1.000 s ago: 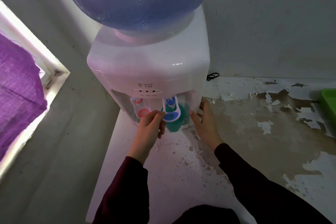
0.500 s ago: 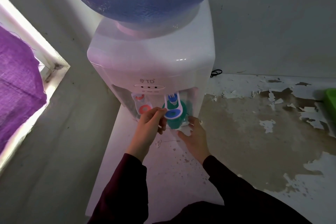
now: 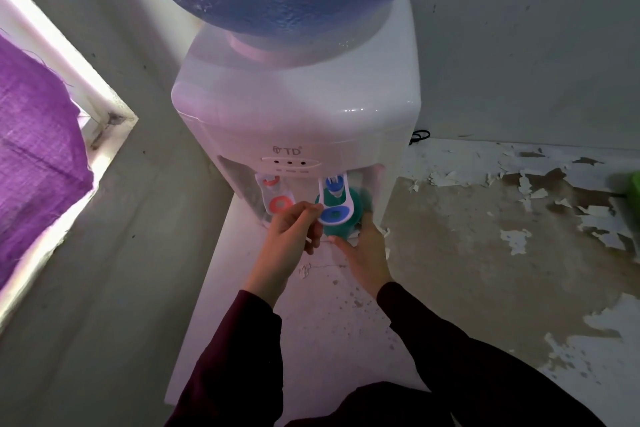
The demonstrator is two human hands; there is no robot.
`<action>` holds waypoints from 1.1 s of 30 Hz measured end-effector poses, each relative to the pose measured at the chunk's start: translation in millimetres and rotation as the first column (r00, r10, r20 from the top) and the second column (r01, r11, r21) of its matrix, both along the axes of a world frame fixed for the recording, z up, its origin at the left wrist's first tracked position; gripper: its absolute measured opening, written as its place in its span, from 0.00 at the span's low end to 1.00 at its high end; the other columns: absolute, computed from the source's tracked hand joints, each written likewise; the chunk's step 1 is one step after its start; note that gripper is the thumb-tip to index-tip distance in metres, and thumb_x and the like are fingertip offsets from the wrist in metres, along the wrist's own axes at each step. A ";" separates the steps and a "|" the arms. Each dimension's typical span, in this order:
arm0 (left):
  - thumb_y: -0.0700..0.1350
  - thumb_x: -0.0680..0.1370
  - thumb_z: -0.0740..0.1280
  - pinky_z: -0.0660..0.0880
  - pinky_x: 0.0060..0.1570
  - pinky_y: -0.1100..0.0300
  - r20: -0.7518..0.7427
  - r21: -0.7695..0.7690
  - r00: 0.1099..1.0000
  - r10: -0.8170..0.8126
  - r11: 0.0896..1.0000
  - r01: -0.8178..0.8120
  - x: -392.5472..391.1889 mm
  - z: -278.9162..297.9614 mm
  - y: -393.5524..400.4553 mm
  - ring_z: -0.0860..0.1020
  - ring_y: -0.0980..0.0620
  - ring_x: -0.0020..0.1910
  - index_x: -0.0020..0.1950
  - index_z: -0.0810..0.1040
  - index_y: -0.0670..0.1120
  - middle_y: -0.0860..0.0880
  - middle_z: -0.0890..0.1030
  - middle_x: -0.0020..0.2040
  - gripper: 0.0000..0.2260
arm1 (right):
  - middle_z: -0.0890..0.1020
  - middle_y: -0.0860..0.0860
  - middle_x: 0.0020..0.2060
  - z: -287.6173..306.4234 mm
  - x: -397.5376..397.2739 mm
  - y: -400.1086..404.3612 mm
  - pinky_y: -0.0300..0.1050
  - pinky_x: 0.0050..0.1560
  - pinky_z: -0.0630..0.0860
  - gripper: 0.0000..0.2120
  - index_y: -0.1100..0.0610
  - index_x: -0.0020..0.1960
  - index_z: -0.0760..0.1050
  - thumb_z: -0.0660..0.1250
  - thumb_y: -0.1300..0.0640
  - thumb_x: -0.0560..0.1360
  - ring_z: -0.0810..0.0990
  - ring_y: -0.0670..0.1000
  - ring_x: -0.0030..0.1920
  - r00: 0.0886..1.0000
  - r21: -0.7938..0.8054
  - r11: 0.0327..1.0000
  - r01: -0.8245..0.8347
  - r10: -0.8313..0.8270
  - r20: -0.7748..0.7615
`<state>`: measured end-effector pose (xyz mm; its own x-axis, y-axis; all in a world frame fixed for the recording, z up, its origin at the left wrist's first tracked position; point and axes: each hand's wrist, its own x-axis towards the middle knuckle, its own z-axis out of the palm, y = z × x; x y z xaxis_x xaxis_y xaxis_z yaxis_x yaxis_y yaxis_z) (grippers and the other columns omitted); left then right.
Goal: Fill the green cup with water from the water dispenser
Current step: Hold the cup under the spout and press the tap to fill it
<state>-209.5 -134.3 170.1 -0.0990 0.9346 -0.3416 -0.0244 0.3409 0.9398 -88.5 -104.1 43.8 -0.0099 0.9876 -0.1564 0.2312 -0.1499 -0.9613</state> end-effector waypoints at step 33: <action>0.48 0.80 0.58 0.70 0.34 0.60 0.027 -0.046 0.998 0.062 0.997 -0.061 6.0 0.9 -6.3 0.71 0.53 0.29 0.45 0.77 0.45 0.48 0.75 0.33 0.11 | 0.68 0.52 0.71 40.8 49.9 8.6 0.46 0.69 0.67 0.28 0.56 0.73 0.60 0.66 0.55 0.77 0.67 0.47 0.68 0.978 0.183 0.976 0.119 -0.147 0.147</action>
<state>-203.5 -140.6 171.0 -0.1455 0.9106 -0.3868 -0.0733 0.3800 0.9221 -38.6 -95.4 84.5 0.1348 0.9905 0.0270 0.3717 -0.0253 -0.9280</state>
